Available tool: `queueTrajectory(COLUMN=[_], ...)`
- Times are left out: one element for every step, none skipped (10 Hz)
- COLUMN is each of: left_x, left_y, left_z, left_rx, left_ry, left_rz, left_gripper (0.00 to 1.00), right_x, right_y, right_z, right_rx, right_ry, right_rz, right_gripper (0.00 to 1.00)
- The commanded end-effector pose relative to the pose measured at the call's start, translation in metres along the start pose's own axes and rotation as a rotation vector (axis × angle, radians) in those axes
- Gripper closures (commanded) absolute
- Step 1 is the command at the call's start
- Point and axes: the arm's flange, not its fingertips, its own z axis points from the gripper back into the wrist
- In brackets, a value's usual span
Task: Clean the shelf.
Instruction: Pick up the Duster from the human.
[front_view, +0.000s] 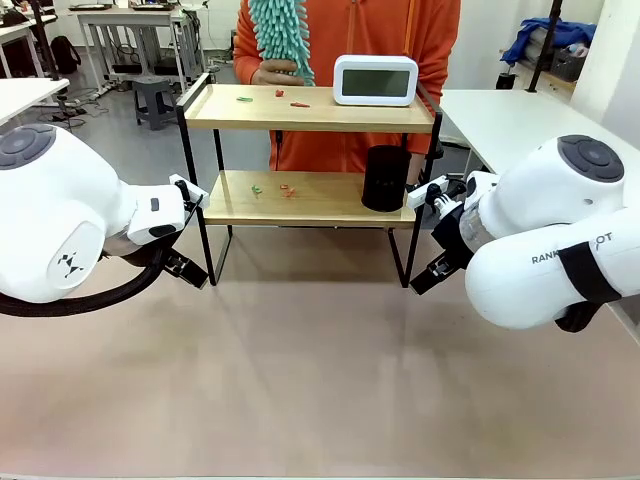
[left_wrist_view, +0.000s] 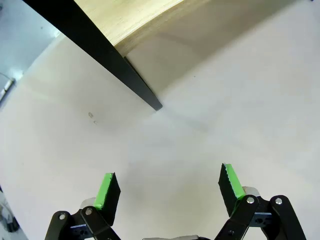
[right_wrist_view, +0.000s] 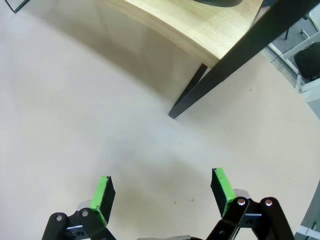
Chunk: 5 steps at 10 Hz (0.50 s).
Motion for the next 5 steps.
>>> queueTrajectory(left_x=[0.000, -0.005, -0.016, -0.030, -0.048], left_y=[0.000, -0.002, -0.002, 0.003, 0.021], left_z=[0.000, 0.034, 0.079, 0.121, 0.155], left_rx=[0.000, -0.176, -0.308, -0.398, -0.478], left_ry=[0.000, 0.048, 0.101, 0.105, 0.026], left_rz=[0.000, -0.045, -0.038, -0.049, -0.001], left_gripper=[0.00, 0.00, 0.00, 0.00, 0.00], right_x=[0.000, 0.006, 0.003, -0.007, -0.023], right_y=[0.000, -0.007, -0.025, -0.052, -0.077], right_z=[0.000, 0.027, 0.069, 0.118, 0.166], right_rx=[0.000, 0.002, 0.066, 0.100, 0.197], right_ry=[0.000, 0.135, 0.177, 0.167, 0.112], right_rz=[0.000, -0.041, -0.189, -0.351, -0.507], right_gripper=[0.00, 0.00, 0.00, 0.00, 0.00])
